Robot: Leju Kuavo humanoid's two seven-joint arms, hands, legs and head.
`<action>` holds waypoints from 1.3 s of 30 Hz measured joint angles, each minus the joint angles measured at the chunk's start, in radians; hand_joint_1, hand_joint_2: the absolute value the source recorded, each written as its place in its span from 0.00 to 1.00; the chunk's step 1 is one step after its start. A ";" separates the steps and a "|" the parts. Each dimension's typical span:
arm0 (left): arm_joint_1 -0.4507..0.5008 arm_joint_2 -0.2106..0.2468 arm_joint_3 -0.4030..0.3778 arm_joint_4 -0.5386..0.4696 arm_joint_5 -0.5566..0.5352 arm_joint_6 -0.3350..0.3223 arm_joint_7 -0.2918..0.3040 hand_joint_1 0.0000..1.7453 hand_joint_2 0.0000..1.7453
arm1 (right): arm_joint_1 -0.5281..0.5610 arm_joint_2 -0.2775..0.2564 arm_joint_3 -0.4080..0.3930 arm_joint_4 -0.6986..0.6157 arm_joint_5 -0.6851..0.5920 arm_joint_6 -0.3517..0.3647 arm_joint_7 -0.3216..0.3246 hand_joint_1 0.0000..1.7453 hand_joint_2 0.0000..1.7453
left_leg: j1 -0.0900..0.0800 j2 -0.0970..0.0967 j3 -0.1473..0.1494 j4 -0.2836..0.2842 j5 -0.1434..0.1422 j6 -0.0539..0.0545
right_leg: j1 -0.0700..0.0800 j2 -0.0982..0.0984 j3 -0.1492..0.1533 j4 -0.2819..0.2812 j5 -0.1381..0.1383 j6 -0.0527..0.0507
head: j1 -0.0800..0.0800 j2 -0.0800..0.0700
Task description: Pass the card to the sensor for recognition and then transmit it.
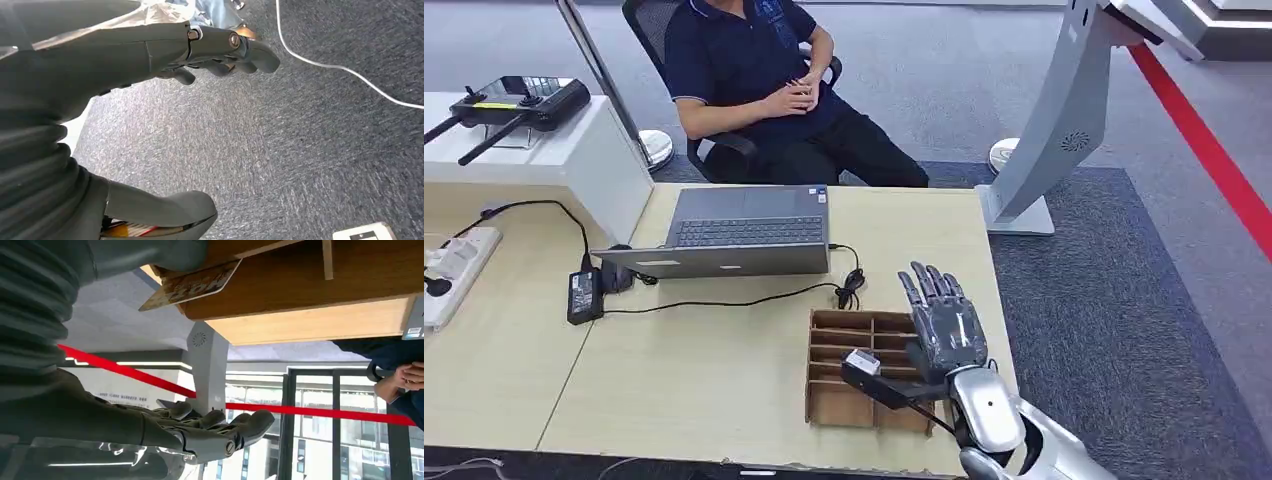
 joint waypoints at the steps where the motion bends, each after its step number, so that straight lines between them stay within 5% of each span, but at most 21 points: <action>1: 0.000 0.000 0.000 0.000 0.000 0.000 0.000 0.00 1.00 | 0.000 0.000 0.000 0.000 0.000 0.000 0.000 0.14 1.00 | 0.000 0.000 0.000 0.000 0.000 0.000 | 0.000 0.000 0.000 0.000 0.000 0.000 | 0.000 0.000; 39: 0.001 0.000 0.000 0.000 0.013 0.000 -0.007 0.00 1.00 | -0.042 -0.031 0.010 -0.017 0.003 0.088 0.009 0.17 1.00 | 0.000 0.000 0.000 0.000 0.000 0.000 | 0.000 0.000 0.000 0.000 0.000 0.000 | 0.000 0.000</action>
